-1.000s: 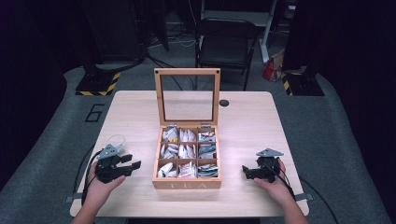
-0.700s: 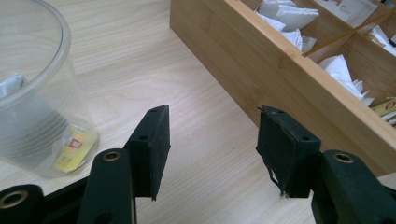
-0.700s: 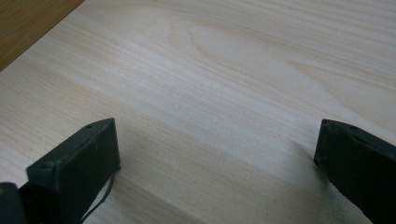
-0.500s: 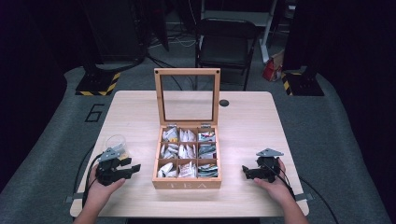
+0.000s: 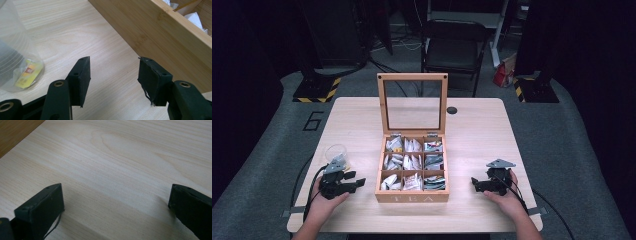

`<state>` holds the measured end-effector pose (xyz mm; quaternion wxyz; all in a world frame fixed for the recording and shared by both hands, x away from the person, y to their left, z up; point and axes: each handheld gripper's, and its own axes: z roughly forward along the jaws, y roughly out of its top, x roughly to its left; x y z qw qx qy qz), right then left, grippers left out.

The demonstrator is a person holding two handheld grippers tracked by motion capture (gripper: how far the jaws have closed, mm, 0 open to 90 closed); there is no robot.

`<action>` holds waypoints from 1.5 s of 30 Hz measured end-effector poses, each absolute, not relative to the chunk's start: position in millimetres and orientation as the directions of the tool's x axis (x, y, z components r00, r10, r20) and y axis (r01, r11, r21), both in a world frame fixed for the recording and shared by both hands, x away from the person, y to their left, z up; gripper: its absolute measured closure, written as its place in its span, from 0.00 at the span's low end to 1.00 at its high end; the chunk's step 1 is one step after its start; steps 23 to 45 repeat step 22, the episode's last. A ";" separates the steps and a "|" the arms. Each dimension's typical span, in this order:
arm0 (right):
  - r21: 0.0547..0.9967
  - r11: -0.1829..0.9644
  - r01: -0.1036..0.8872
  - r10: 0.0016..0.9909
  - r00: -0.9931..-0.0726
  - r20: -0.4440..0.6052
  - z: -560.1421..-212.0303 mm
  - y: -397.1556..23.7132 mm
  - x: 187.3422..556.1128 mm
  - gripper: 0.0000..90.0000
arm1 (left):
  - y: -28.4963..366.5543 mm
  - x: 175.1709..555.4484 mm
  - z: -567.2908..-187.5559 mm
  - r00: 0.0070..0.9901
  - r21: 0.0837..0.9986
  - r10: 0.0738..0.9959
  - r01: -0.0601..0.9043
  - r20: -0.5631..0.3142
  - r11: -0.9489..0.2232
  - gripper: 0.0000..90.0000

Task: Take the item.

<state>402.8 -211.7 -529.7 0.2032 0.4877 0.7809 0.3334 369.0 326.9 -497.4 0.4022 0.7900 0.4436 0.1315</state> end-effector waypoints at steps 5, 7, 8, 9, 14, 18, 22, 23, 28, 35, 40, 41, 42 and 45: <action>0.718 0.300 0.628 0.898 -0.440 0.010 -529.6 -211.5 402.7 0.00 | 327.2 369.7 -498.1 0.576 0.743 0.804 0.601 -0.148 -0.294 0.48; 0.719 0.303 0.625 0.896 -0.443 0.008 -529.8 -211.7 402.9 0.00 | 327.4 370.1 -498.4 0.576 0.743 0.804 0.601 -0.146 -0.295 0.48; 0.718 0.301 0.628 0.898 -0.441 0.010 -529.6 -211.5 402.7 0.00 | 326.9 369.9 -498.6 0.572 0.743 0.806 0.604 -0.153 -0.288 0.48; 0.718 0.301 0.628 0.898 -0.441 0.010 -529.6 -211.5 402.7 0.00 | 326.9 369.9 -498.6 0.572 0.743 0.806 0.604 -0.153 -0.288 0.48; 0.719 0.302 0.626 0.897 -0.442 0.008 -529.7 -211.7 402.8 0.00 | 326.9 371.0 -499.3 0.583 0.737 0.799 0.603 -0.146 -0.306 0.48; 0.718 0.302 0.627 0.897 -0.442 0.009 -529.6 -211.6 402.8 0.00 | 326.6 370.2 -498.8 0.582 0.739 0.799 0.604 -0.152 -0.299 0.48; 0.718 0.300 0.628 0.897 -0.441 0.011 -529.6 -211.6 402.8 0.00 | 324.4 368.4 -497.1 0.586 0.749 0.794 0.596 -0.161 -0.288 0.48; 0.718 0.300 0.628 0.897 -0.441 0.011 -529.6 -211.6 402.8 0.00 | 324.4 368.4 -497.1 0.586 0.749 0.794 0.596 -0.161 -0.288 0.48; 0.718 0.300 0.628 0.897 -0.441 0.011 -529.6 -211.6 402.8 0.00 | 324.4 368.4 -497.1 0.586 0.749 0.794 0.596 -0.161 -0.288 0.48; 0.718 0.300 0.628 0.897 -0.441 0.011 -529.6 -211.6 402.8 0.00 | 324.4 368.4 -497.1 0.586 0.749 0.794 0.596 -0.161 -0.288 0.48; 0.718 0.300 0.628 0.897 -0.441 0.011 -529.6 -211.6 402.8 0.00 | 324.4 368.4 -497.1 0.586 0.749 0.794 0.596 -0.161 -0.288 0.48; 0.718 0.300 0.628 0.897 -0.441 0.011 -529.6 -211.6 402.8 0.00 | 324.4 368.4 -497.1 0.586 0.749 0.794 0.596 -0.161 -0.288 0.48; 0.718 0.300 0.628 0.897 -0.441 0.011 -529.6 -211.6 402.8 0.00 | 324.4 368.4 -497.1 0.586 0.749 0.794 0.596 -0.161 -0.288 0.48; 0.718 0.300 0.628 0.897 -0.441 0.011 -529.6 -211.6 402.8 0.00 | 324.4 368.4 -497.1 0.586 0.749 0.794 0.596 -0.161 -0.288 0.48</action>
